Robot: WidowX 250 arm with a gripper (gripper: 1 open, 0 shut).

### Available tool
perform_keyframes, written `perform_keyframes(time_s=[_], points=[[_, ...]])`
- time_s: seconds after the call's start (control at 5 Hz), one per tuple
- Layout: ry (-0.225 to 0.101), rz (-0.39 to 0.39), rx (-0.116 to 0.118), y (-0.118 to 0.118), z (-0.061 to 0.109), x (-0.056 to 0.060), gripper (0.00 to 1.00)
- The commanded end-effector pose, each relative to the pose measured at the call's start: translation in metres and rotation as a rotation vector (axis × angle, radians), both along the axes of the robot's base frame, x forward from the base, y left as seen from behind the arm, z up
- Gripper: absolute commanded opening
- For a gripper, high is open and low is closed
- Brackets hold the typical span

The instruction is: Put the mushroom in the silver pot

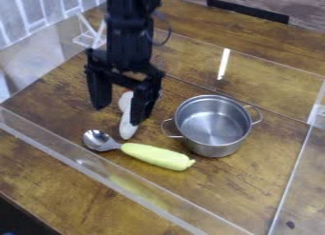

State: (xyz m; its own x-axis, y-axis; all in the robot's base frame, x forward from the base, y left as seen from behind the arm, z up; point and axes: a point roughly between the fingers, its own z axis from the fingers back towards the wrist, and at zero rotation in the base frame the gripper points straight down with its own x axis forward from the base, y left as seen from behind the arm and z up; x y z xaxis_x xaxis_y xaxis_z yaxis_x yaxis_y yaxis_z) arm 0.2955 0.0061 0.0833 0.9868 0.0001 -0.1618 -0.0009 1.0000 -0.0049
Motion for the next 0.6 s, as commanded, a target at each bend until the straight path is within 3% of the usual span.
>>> perform_keyframes(time_s=[0.0, 0.2, 0.4], points=[[-0.035, 0.004, 0.006, 0.008, -0.003, 0.015, 1.00], [-0.016, -0.056, 0.012, -0.001, -0.021, 0.021, 1.00], [0.000, -0.113, 0.017, -0.011, -0.034, 0.027, 0.00]])
